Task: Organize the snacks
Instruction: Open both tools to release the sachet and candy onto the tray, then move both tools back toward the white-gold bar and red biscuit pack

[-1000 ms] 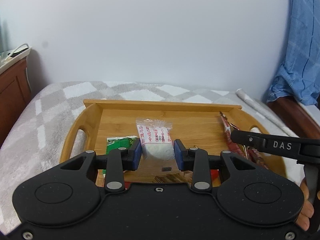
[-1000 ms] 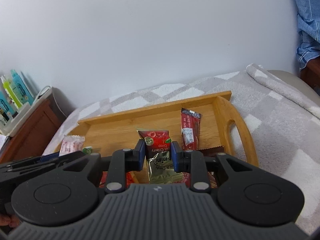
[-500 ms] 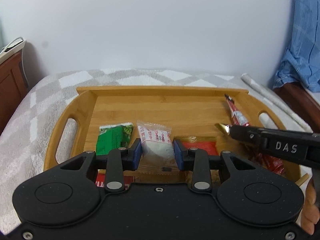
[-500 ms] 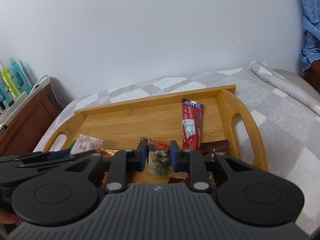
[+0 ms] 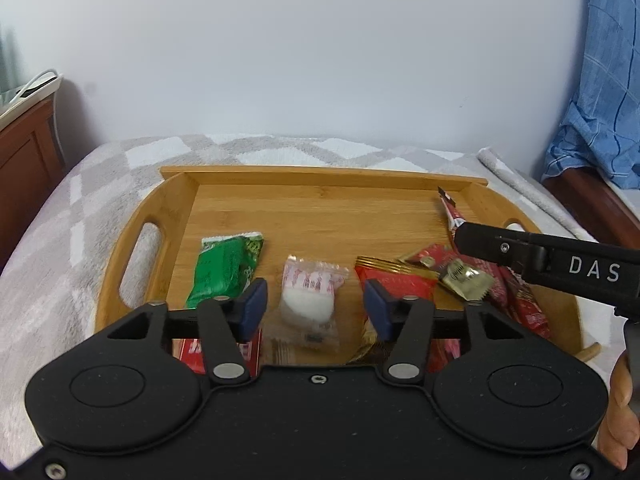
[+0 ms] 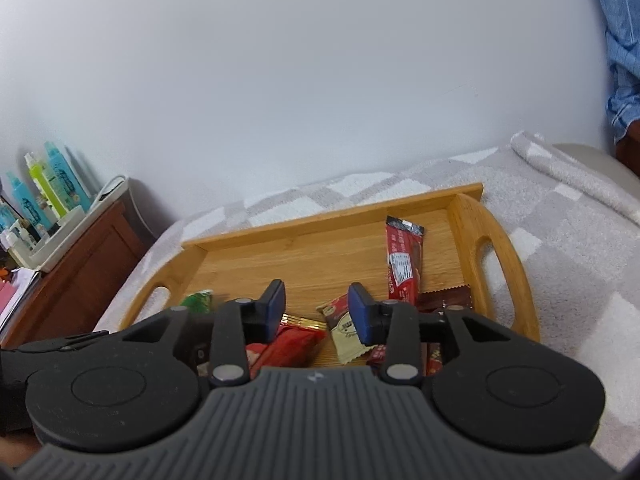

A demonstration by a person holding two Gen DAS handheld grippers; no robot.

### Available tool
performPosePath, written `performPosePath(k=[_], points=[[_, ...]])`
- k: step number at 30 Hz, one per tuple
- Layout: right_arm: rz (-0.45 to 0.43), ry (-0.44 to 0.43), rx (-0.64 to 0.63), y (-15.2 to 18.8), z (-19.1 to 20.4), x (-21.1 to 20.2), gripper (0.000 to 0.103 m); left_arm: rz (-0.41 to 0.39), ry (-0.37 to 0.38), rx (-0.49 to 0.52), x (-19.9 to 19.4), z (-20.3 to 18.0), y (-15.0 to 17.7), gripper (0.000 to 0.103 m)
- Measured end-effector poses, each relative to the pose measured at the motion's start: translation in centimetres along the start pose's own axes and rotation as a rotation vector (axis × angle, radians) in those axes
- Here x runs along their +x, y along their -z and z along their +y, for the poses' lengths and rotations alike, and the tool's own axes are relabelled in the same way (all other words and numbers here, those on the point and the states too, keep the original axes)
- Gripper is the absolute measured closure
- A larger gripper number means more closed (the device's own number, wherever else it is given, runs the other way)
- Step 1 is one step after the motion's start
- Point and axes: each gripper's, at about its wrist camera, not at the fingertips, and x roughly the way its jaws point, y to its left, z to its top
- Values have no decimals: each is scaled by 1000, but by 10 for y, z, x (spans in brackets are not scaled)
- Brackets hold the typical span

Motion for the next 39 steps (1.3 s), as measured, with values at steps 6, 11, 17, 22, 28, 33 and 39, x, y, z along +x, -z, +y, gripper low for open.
performPosePath(k=[6,11,17,22,28,33,39], points=[[-47,25,-61,8,11,-32,35,-12,3,1,-34,-4,13,29],[-84,51,-76,18,13,-62,30,-17,-8,5,-61,-7,29,24],[-122,93,-84,42,13,-92,28,-22,-11,-1,-92,-10,53,19],[-101,93,-51,66,9,-109,24,-21,-18,22,-113,-15,72,17],[-106,151,-47,91,5,-132,23,-25,-2,27,-135,-19,98,16],[-103,182,1,112,-4,-145,20,-16,9,64,-143,-26,120,15],[-81,205,15,134,-3,-153,18,8,18,71,-145,-31,142,15]])
